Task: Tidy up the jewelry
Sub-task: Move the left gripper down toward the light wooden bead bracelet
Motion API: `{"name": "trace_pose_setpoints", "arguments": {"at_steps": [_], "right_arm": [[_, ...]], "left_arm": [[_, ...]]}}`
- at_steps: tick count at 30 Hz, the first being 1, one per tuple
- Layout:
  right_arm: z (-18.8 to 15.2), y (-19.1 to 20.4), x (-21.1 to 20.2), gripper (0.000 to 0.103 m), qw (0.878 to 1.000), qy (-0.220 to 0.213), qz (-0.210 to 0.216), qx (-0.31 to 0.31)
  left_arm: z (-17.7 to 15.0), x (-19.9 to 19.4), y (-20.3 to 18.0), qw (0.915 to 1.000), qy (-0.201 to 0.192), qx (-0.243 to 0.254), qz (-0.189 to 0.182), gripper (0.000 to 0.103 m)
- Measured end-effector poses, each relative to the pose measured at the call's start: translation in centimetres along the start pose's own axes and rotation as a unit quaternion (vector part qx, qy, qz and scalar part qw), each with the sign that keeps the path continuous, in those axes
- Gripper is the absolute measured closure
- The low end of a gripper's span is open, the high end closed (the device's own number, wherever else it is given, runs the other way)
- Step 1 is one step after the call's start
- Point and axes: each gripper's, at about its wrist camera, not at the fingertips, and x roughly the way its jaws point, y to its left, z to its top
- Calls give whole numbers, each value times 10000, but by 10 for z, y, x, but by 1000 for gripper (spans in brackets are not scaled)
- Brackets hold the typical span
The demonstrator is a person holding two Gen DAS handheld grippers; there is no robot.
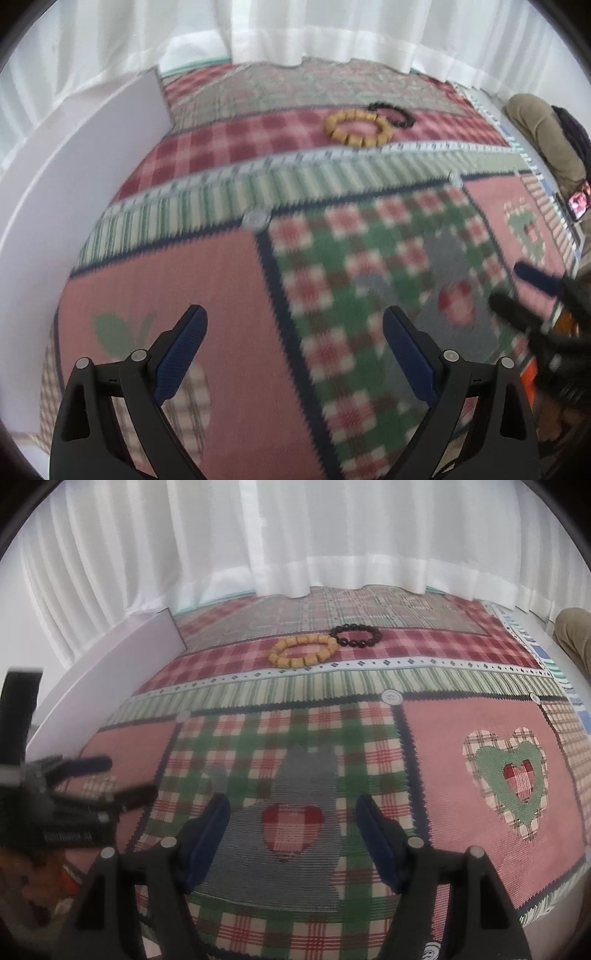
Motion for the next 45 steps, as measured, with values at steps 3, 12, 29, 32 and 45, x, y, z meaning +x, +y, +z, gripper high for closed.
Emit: {"name": "trace_pose_setpoints", "arguments": {"at_steps": [3,12,29,32,45], "right_arm": [[1,-8,1,31,10000,-5,-10,72],[5,-27,-1,31,9997,-76,4,236],[2,-50,2,31,9986,-97,14,510],[2,-50,3,31,9987,-81,19,508],[3,-42,-3,31,9990,-129,65,417]], "left_arm": [[27,-2,-4,9998,-58,54,-158,7],[98,24,-15,9996,-11,175,-227,7],[172,65,12,9941,382,-662,-764,7],[176,84,-1,9945,542,-488,-750,7],[177,148,-38,9971,745,9,155,18]]}}
